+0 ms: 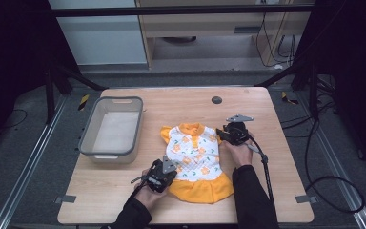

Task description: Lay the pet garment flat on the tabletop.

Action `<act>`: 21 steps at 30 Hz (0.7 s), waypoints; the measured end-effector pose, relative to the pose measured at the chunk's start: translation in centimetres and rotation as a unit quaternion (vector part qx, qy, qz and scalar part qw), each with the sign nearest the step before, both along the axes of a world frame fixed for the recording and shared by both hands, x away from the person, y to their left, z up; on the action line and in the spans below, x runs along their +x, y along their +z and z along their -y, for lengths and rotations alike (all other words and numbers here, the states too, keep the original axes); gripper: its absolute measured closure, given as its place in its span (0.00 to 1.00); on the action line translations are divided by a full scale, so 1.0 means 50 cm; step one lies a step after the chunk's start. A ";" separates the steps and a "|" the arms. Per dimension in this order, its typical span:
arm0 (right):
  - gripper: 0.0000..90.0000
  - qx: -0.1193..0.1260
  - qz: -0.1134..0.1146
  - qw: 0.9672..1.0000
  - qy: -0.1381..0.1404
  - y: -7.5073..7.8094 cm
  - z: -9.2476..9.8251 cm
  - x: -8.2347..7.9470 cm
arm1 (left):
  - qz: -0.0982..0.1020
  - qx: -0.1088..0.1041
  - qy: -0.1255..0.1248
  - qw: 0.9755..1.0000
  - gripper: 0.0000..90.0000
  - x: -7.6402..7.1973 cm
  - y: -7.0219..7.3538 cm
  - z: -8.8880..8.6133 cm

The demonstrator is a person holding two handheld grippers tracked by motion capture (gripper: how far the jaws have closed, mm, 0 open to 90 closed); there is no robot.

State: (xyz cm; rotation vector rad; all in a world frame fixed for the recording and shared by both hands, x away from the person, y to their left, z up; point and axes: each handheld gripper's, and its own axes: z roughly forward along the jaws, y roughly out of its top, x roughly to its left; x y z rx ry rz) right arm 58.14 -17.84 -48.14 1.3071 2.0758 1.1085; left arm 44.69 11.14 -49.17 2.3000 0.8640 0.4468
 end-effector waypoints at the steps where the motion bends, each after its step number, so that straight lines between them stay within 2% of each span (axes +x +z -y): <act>1: 0.68 0.000 -0.001 1.000 0.001 -0.007 -0.001 0.003 | 0.002 0.001 0.001 1.000 1.00 0.000 0.000 0.001; 4: 0.69 0.003 -0.007 1.000 0.001 -0.019 -0.004 0.008 | 0.002 0.002 0.000 1.000 1.00 0.000 0.000 0.001; 5: 0.74 0.003 -0.015 1.000 0.003 -0.029 -0.008 0.011 | 0.003 0.002 -0.001 1.000 1.00 -0.001 -0.001 0.001; 6: 0.74 0.003 -0.015 1.000 0.003 -0.029 -0.008 0.011 | 0.003 0.002 -0.001 1.000 1.00 -0.001 -0.001 0.001; 7: 0.83 -0.004 -0.030 1.000 0.006 -0.036 -0.014 0.012 | 0.003 0.003 -0.002 1.000 1.00 0.000 -0.001 0.001; 8: 0.83 -0.004 -0.030 1.000 0.006 -0.036 -0.014 0.012 | 0.003 0.003 -0.002 1.000 1.00 0.000 -0.001 0.001; 9: 0.95 -0.013 -0.041 0.999 0.005 -0.042 -0.017 0.011 | 0.003 0.002 -0.001 1.000 1.00 0.000 -0.001 0.001; 14: 0.99 -0.008 -0.049 0.999 0.007 -0.042 -0.016 0.007 | 0.004 0.004 -0.001 1.000 1.00 -0.001 0.000 0.002; 17: 0.99 -0.010 -0.030 0.999 0.003 -0.029 -0.011 -0.002 | 0.006 0.005 -0.001 1.000 1.00 -0.001 -0.001 0.003; 18: 0.99 -0.004 -0.014 1.000 -0.004 -0.018 -0.005 -0.007 | 0.006 0.005 -0.001 1.000 1.00 -0.001 -0.001 0.002; 21: 0.99 -0.001 0.010 1.000 -0.030 0.008 0.014 -0.015 | 0.005 0.005 -0.001 1.000 1.00 -0.001 -0.001 0.003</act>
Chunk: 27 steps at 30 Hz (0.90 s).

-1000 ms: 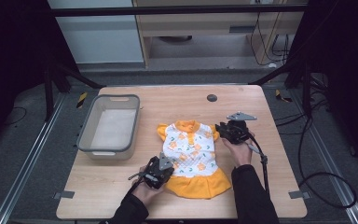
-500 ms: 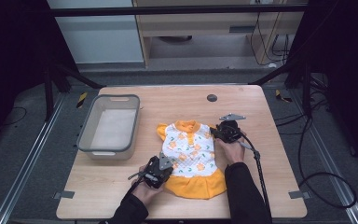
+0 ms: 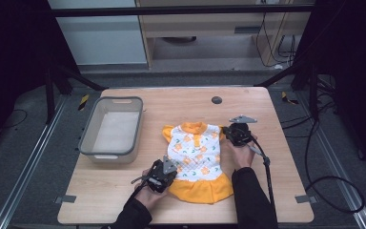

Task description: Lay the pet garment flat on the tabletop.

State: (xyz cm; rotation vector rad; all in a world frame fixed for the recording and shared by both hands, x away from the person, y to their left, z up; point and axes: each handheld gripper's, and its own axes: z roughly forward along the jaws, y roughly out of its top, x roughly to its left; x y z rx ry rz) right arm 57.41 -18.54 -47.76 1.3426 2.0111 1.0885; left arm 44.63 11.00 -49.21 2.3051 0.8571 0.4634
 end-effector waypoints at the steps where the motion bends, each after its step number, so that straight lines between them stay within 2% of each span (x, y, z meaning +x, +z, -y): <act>1: 0.99 -0.003 0.000 1.000 -0.014 0.006 0.007 -0.002 | 0.000 0.000 0.000 1.000 1.00 0.000 0.000 0.000; 2: 0.99 -0.007 -0.004 1.000 -0.027 0.010 0.015 -0.002 | 0.000 0.001 -0.001 1.000 1.00 0.000 0.000 0.000; 3: 0.99 -0.029 -0.014 0.998 -0.053 0.007 0.028 -0.001 | 0.000 0.001 -0.001 1.000 1.00 0.000 0.000 0.000; 4: 0.99 -0.038 -0.027 0.997 -0.062 0.000 0.033 0.002 | 0.000 0.001 -0.003 1.000 1.00 0.001 0.000 0.000; 5: 0.99 -0.038 -0.027 0.997 -0.062 0.000 0.033 0.002 | 0.000 0.001 -0.003 1.000 1.00 0.001 0.000 0.000; 6: 0.99 -0.045 -0.039 0.996 -0.065 -0.007 0.035 0.004 | 0.000 0.001 -0.003 1.000 1.00 0.001 0.000 0.001; 7: 0.98 -0.057 -0.061 0.995 -0.060 -0.023 0.033 0.008 | 0.000 0.001 -0.003 1.000 1.00 0.001 0.000 0.000; 8: 0.97 -0.058 -0.062 0.995 -0.044 -0.031 0.029 0.009 | -0.001 0.000 -0.003 1.000 1.00 0.001 0.001 0.000; 9: 0.97 -0.058 -0.062 0.995 -0.044 -0.031 0.029 0.009 | -0.001 0.000 -0.003 1.000 1.00 0.001 0.001 0.000; 10: 0.95 -0.050 -0.052 0.997 -0.029 -0.029 0.027 0.005 | -0.006 -0.004 -0.002 1.000 0.99 0.002 0.001 -0.002; 11: 0.95 -0.050 -0.052 0.997 -0.029 -0.029 0.027 0.005 | -0.006 -0.004 -0.002 1.000 0.98 0.002 0.001 -0.002; 12: 0.90 -0.051 -0.029 0.998 -0.024 -0.014 0.029 -0.001 | -0.013 -0.015 0.000 1.000 0.95 0.002 0.005 -0.005; 13: 0.90 -0.051 -0.029 0.998 -0.024 -0.014 0.029 -0.001 | -0.013 -0.015 0.000 1.000 0.93 0.002 0.005 -0.005; 14: 0.87 -0.034 -0.008 0.999 -0.017 0.010 0.036 -0.010 | -0.018 -0.036 -0.004 0.999 0.92 0.001 0.023 -0.012; 15: 0.87 -0.034 -0.008 0.999 -0.017 0.010 0.036 -0.010 | -0.018 -0.036 -0.004 0.999 0.91 0.001 0.023 -0.012; 16: 0.87 -0.019 0.014 1.000 -0.012 0.037 0.044 -0.024 | -0.005 -0.064 -0.003 0.998 0.90 0.002 0.052 -0.021; 17: 0.87 -0.019 0.014 1.000 -0.012 0.037 0.044 -0.024 | -0.005 -0.064 -0.003 0.998 0.90 0.002 0.052 -0.021; 18: 0.91 -0.003 0.022 1.000 0.004 0.060 0.049 -0.042 | 0.016 -0.081 0.001 0.997 0.90 0.009 0.084 -0.032; 19: 0.91 -0.003 0.022 1.000 0.004 0.060 0.049 -0.042 | 0.016 -0.081 0.001 0.997 0.91 0.009 0.084 -0.032; 20: 0.98 -0.002 0.025 0.999 0.025 0.078 0.050 -0.066 | 0.030 -0.091 0.010 0.995 0.92 0.023 0.104 -0.041; 21: 0.98 -0.002 0.025 0.999 0.025 0.078 0.050 -0.066 | 0.030 -0.091 0.010 0.995 0.93 0.023 0.104 -0.041; 22: 1.00 0.006 0.024 0.999 0.048 0.089 0.045 -0.094 | 0.034 -0.092 0.017 0.995 0.95 0.032 0.111 -0.043; 23: 1.00 0.006 0.024 0.999 0.048 0.089 0.045 -0.094 | 0.037 -0.093 0.022 0.995 0.95 0.042 0.116 -0.045; 24: 1.00 0.006 0.025 0.997 0.071 0.093 0.037 -0.121 | 0.042 -0.090 0.031 0.995 0.99 0.060 0.122 -0.043; 25: 1.00 0.006 0.025 0.997 0.071 0.093 0.037 -0.121 | 0.042 -0.090 0.031 0.995 1.00 0.060 0.122 -0.043; 26: 1.00 0.001 0.024 0.996 0.089 0.092 0.027 -0.148 | 0.042 -0.086 0.038 0.995 1.00 0.075 0.126 -0.040; 27: 1.00 0.001 0.024 0.996 0.089 0.092 0.027 -0.148 | 0.044 -0.083 0.041 0.995 1.00 0.087 0.129 -0.036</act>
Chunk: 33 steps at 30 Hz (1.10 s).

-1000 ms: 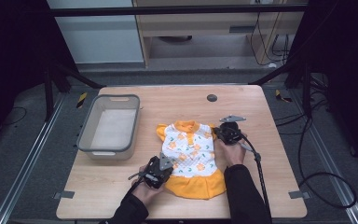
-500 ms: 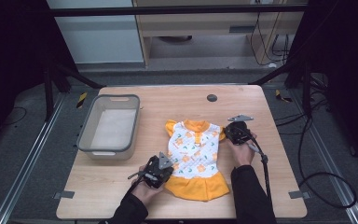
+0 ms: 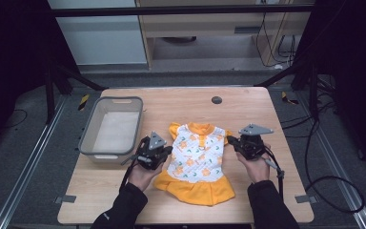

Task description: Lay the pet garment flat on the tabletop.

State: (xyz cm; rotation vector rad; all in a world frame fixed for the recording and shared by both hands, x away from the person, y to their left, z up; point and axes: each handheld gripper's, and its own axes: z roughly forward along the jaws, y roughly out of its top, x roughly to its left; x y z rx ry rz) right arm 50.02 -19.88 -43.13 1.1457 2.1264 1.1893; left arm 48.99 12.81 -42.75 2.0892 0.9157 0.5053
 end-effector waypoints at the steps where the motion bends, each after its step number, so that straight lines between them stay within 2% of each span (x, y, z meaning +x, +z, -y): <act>1: 1.00 0.003 -0.002 1.000 0.016 -0.005 -0.012 -0.027 | 0.003 0.004 0.006 1.000 1.00 0.024 0.005 0.011; 2: 1.00 0.003 -0.002 1.000 0.016 -0.005 -0.012 -0.027 | 0.003 0.004 0.006 1.000 1.00 0.024 0.005 0.011; 3: 1.00 -0.001 -0.006 1.000 0.027 -0.014 -0.022 -0.045 | 0.000 0.002 0.009 1.000 1.00 0.049 0.010 0.024; 5: 1.00 -0.005 -0.009 0.999 0.034 -0.021 -0.028 -0.054 | 0.003 0.005 0.013 1.000 1.00 0.059 0.012 0.034; 7: 1.00 -0.013 -0.019 0.998 0.054 -0.049 -0.046 -0.079 | 0.010 0.028 0.017 0.999 1.00 0.093 0.010 0.064; 8: 1.00 -0.013 -0.019 0.998 0.054 -0.049 -0.046 -0.079 | 0.010 0.028 0.017 0.999 1.00 0.093 0.010 0.064; 9: 1.00 -0.011 -0.028 0.997 0.064 -0.068 -0.055 -0.092 | 0.009 0.034 0.015 0.999 1.00 0.115 0.000 0.082; 10: 1.00 -0.011 -0.028 0.997 0.064 -0.068 -0.055 -0.092 | 0.009 0.034 0.015 0.999 1.00 0.115 0.000 0.082; 11: 1.00 -0.022 -0.036 0.996 0.073 -0.083 -0.061 -0.100 | 0.002 0.038 0.022 0.999 1.00 0.135 -0.013 0.097; 14: 1.00 -0.024 -0.042 0.996 0.074 -0.089 -0.061 -0.103 | -0.005 0.037 0.026 0.999 1.00 0.149 -0.026 0.106; 15: 1.00 -0.023 -0.045 0.996 0.073 -0.092 -0.059 -0.106 | -0.008 0.042 0.032 0.999 1.00 0.164 -0.042 0.114; 19: 1.00 -0.030 -0.060 0.994 0.083 -0.109 -0.066 -0.113 | -0.012 0.053 0.041 0.998 1.00 0.184 -0.063 0.116; 21: 1.00 -0.038 -0.065 0.993 0.090 -0.115 -0.076 -0.114 | -0.020 0.053 0.052 0.997 1.00 0.200 -0.082 0.112; 22: 1.00 -0.038 -0.065 0.993 0.090 -0.115 -0.076 -0.114 | -0.020 0.053 0.052 0.997 1.00 0.200 -0.082 0.112; 23: 1.00 -0.047 -0.071 0.992 0.095 -0.122 -0.087 -0.115 | -0.025 0.056 0.060 0.996 1.00 0.209 -0.095 0.108; 24: 1.00 -0.047 -0.071 0.992 0.095 -0.122 -0.087 -0.115 | -0.025 0.056 0.060 0.996 1.00 0.209 -0.095 0.108; 25: 1.00 -0.066 -0.081 0.990 0.098 -0.133 -0.096 -0.115 | -0.034 0.059 0.071 0.995 1.00 0.218 -0.106 0.101; 26: 1.00 -0.066 -0.081 0.990 0.098 -0.133 -0.096 -0.115 | -0.034 0.059 0.071 0.995 1.00 0.218 -0.106 0.101; 29: 1.00 -0.065 -0.088 0.989 0.099 -0.134 -0.095 -0.116 | -0.034 0.077 0.089 0.993 1.00 0.226 -0.126 0.091; 32: 1.00 -0.062 -0.092 0.989 0.100 -0.134 -0.092 -0.117 | -0.034 0.078 0.095 0.992 1.00 0.226 -0.130 0.087; 33: 1.00 -0.070 -0.093 0.988 0.101 -0.132 -0.091 -0.122 | -0.032 0.080 0.097 0.992 1.00 0.225 -0.132 0.085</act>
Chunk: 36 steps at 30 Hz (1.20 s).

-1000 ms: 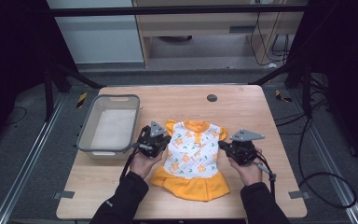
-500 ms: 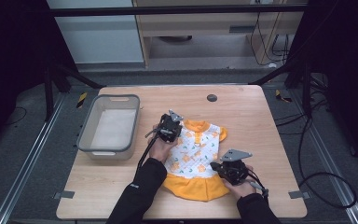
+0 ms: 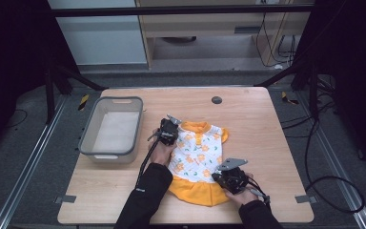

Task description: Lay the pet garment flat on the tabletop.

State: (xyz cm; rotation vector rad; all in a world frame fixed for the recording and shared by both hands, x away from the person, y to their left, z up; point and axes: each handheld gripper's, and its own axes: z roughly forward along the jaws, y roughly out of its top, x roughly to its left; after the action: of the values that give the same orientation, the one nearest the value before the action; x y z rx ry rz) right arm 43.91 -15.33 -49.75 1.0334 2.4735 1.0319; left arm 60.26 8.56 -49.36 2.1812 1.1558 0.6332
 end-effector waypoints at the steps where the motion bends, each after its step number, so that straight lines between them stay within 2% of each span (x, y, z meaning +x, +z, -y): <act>1: 1.00 0.000 0.000 1.000 0.000 0.000 0.000 0.000 | 0.000 0.000 0.000 1.000 1.00 0.000 0.000 0.000; 2: 1.00 -0.009 0.006 1.000 0.004 0.000 0.001 -0.006 | 0.003 0.006 -0.003 1.000 1.00 -0.001 0.000 0.001; 4: 1.00 -0.008 0.006 1.000 0.004 0.000 0.001 -0.007 | 0.004 0.014 -0.003 1.000 1.00 -0.002 0.001 0.004; 6: 1.00 -0.007 0.005 1.000 0.004 0.001 0.001 -0.006 | 0.005 0.012 -0.003 1.000 1.00 -0.002 0.002 0.004; 10: 1.00 0.003 0.003 1.000 0.003 0.003 0.003 -0.002 | 0.003 -0.007 -0.003 1.000 0.92 -0.007 0.016 -0.004; 12: 1.00 0.011 0.008 1.000 0.003 0.008 0.005 -0.003 | 0.011 -0.022 -0.009 1.000 0.90 -0.020 0.042 -0.018; 13: 1.00 0.011 0.008 1.000 0.003 0.008 0.005 -0.003 | 0.011 -0.022 -0.009 1.000 0.89 -0.020 0.042 -0.018; 14: 1.00 0.019 0.012 1.000 -0.001 0.015 0.010 -0.003 | 0.012 -0.032 -0.013 0.999 0.88 -0.026 0.052 -0.024; 17: 1.00 0.029 0.016 0.999 -0.008 0.023 0.016 -0.004 | 0.018 -0.063 -0.033 0.997 0.84 -0.053 0.079 -0.042; 18: 1.00 0.040 0.023 0.999 -0.017 0.031 0.026 -0.003 | 0.017 -0.085 -0.045 0.995 0.77 -0.074 0.092 -0.052; 19: 1.00 0.040 0.023 0.999 -0.017 0.031 0.026 -0.003 | 0.017 -0.085 -0.045 0.995 0.75 -0.074 0.092 -0.052; 21: 1.00 0.049 0.033 0.998 -0.027 0.038 0.037 -0.002 | 0.023 -0.096 -0.059 0.993 0.72 -0.098 0.100 -0.063; 22: 0.98 0.055 0.037 0.997 -0.039 0.042 0.050 -0.001 | 0.027 -0.093 -0.076 0.992 0.68 -0.122 0.104 -0.074; 23: 0.98 0.055 0.037 0.997 -0.039 0.042 0.050 -0.001 | 0.027 -0.093 -0.076 0.992 0.66 -0.122 0.104 -0.074; 24: 0.97 0.061 0.037 0.996 -0.050 0.045 0.061 -0.001 | 0.029 -0.091 -0.085 0.992 0.64 -0.142 0.105 -0.084; 25: 0.97 0.061 0.037 0.996 -0.050 0.045 0.061 -0.001 | 0.029 -0.091 -0.085 0.992 0.62 -0.142 0.105 -0.084; 26: 0.95 0.063 0.041 0.996 -0.058 0.047 0.073 -0.001 | 0.031 -0.094 -0.096 0.991 0.61 -0.167 0.104 -0.099; 27: 0.95 0.063 0.041 0.996 -0.058 0.047 0.073 -0.001 | 0.031 -0.094 -0.096 0.991 0.59 -0.167 0.104 -0.099; 28: 0.91 0.067 0.041 0.994 -0.069 0.050 0.083 -0.001 | 0.033 -0.100 -0.100 0.989 0.56 -0.186 0.103 -0.113; 29: 0.91 0.067 0.041 0.994 -0.069 0.050 0.083 -0.001 | 0.033 -0.100 -0.100 0.989 0.55 -0.186 0.103 -0.113; 31: 0.88 0.067 0.047 0.994 -0.077 0.053 0.092 -0.001 | 0.036 -0.106 -0.098 0.989 0.52 -0.207 0.100 -0.132; 32: 0.83 0.071 0.052 0.992 -0.085 0.054 0.100 -0.002 | 0.035 -0.111 -0.096 0.989 0.48 -0.217 0.097 -0.140; 34: 0.81 0.070 0.055 0.992 -0.089 0.056 0.104 -0.003 | 0.028 -0.117 -0.096 0.988 0.48 -0.235 0.094 -0.154; 35: 0.78 0.070 0.060 0.991 -0.092 0.056 0.108 -0.003 | 0.026 -0.115 -0.099 0.988 0.46 -0.245 0.093 -0.160; 36: 0.70 0.069 0.067 0.990 -0.101 0.057 0.116 -0.005 | 0.032 -0.122 -0.102 0.987 0.44 -0.265 0.091 -0.175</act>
State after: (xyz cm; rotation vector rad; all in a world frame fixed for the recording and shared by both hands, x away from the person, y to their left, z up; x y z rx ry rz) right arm 43.65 -21.14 -46.88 1.1862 2.1662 1.1769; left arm 46.99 17.31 -44.81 2.0210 0.9105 0.4455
